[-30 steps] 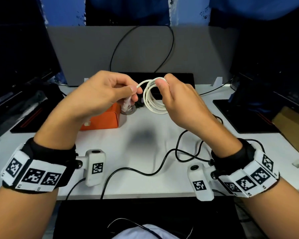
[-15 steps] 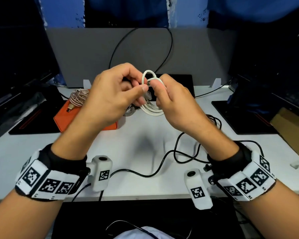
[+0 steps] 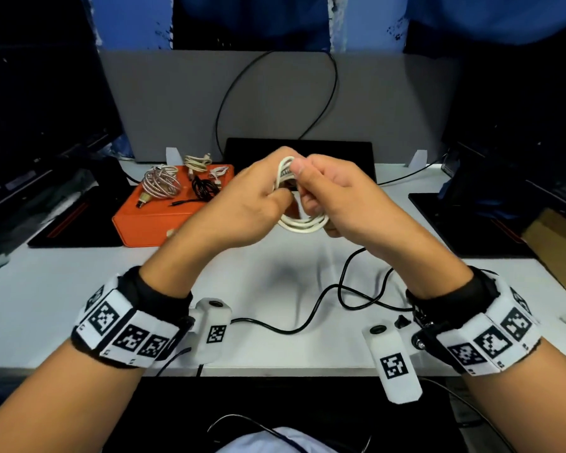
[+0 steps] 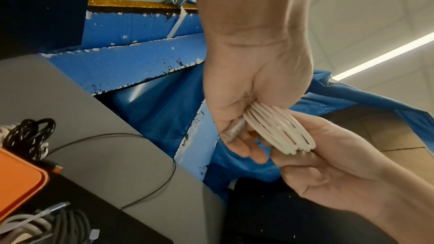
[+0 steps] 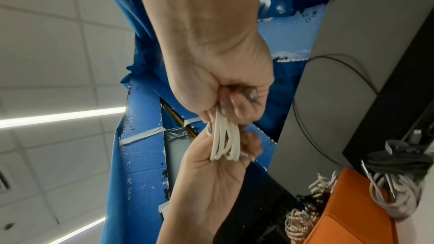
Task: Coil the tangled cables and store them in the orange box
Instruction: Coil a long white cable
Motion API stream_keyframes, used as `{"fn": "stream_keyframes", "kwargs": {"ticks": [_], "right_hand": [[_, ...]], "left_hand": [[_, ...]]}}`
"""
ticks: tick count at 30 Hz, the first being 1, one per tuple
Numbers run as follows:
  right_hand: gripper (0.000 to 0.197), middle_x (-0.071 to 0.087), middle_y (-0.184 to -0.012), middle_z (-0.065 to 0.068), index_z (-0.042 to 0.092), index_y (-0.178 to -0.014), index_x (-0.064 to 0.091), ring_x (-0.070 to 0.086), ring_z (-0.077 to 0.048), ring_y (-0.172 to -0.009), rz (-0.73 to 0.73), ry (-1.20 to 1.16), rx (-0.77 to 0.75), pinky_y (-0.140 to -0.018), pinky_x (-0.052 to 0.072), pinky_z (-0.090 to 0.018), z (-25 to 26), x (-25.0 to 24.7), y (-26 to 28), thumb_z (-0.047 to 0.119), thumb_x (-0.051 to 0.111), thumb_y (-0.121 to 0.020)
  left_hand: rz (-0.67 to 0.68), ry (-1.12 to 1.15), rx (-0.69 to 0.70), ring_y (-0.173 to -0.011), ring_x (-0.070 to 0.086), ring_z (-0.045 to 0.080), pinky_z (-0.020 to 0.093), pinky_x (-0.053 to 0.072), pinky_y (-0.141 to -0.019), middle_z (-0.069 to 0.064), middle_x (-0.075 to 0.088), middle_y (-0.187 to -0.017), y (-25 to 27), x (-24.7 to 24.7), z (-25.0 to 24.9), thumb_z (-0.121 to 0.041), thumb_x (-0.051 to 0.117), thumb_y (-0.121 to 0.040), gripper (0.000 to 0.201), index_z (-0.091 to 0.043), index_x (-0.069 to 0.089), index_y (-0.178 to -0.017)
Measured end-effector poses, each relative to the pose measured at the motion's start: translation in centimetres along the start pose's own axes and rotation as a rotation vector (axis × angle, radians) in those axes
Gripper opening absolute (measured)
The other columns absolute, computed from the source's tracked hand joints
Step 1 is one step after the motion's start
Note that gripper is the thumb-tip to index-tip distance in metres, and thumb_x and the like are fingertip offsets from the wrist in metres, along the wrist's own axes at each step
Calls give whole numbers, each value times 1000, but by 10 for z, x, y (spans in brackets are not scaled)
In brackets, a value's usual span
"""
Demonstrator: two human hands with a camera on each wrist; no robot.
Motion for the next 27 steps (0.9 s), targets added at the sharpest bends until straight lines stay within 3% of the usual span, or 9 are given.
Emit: {"fn": "stream_keyframes", "kwargs": {"ticks": [3, 8, 13, 14, 17, 19, 21, 23, 27], "right_hand": [[38, 52, -57, 11, 17, -75, 52, 39, -1, -43, -47, 35, 22, -44, 30, -14, 2, -5, -1, 34, 48, -110], [38, 47, -50, 15, 17, -77, 50, 31, -3, -43, -99, -34, 55, -41, 27, -19, 8, -11, -1, 36, 46, -110], [31, 52, -69, -9, 0, -94, 64, 32, -15, -50, 30, -158, 56, -51, 25, -30, 7, -17, -2, 18, 41, -106], [30, 54, -74, -10, -1, -99, 68, 37, -16, -54, 56, -71, -3, -54, 31, -32, 8, -25, -2, 12, 41, -103], [38, 57, -94, 4, 19, -127, 73, 55, -11, -74, 19, 394, -243, -75, 45, -23, 15, -46, -2, 6, 47, -103], [32, 58, -102, 3, 23, -126, 73, 59, -10, -88, -106, 566, -346, -83, 45, -18, 17, -51, -2, 10, 55, -103], [22, 62, -102, 1, 21, -116, 76, 60, -10, -93, -197, 598, -410, -85, 47, -21, 17, -45, -2, 15, 60, -102], [18, 67, -100, -1, 17, -111, 77, 65, -13, -92, -250, 522, -405, -85, 52, -31, 13, -37, -2, 16, 61, -102], [13, 76, -95, -2, 9, -106, 73, 74, -19, -89, -235, 0, -260, -83, 63, -44, 9, -24, -2, 10, 61, -103]], "left_hand": [[-28, 51, 4, -80, 62, 29, 57, 52, -69, 3, 66, -86, 0, 1, -2, -12, 48, -86, 19, -21, 56, -101], [-201, 131, 133, -67, 56, 20, 41, 45, -60, 6, 60, -75, 7, -6, -19, -36, 37, -111, 30, -18, 60, -118], [-311, -43, 141, -66, 57, 15, 36, 46, -62, 0, 63, -76, 5, -14, -21, -26, 38, -112, 27, -16, 63, -115], [-308, -36, 126, -61, 54, 13, 35, 44, -59, 1, 60, -72, 4, -18, -18, -27, 38, -111, 28, -16, 64, -114], [-272, 66, 87, -53, 43, 11, 27, 35, -52, 3, 47, -64, 1, -28, -11, -29, 38, -110, 31, -12, 64, -113], [-246, 210, 90, -54, 38, 22, 28, 31, -48, 15, 40, -68, 0, -27, -10, -27, 37, -112, 33, -5, 62, -115], [-252, 331, 79, -53, 34, 25, 28, 28, -45, 13, 37, -69, 1, -23, -15, -23, 34, -113, 33, -2, 61, -115], [-269, 406, 68, -50, 36, 22, 24, 31, -45, 4, 39, -67, 2, -20, -18, -21, 33, -114, 33, -4, 61, -114], [-329, 356, 114, -53, 42, 13, 26, 39, -49, 0, 45, -67, 5, -24, -24, -21, 33, -114, 33, -5, 63, -116]]}}
Point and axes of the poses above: each hand's wrist, its own y-axis away from the middle knuckle, its own x-axis out of the palm, z = x × y, the point moved 5 cm from there along -y, towards the middle knuckle
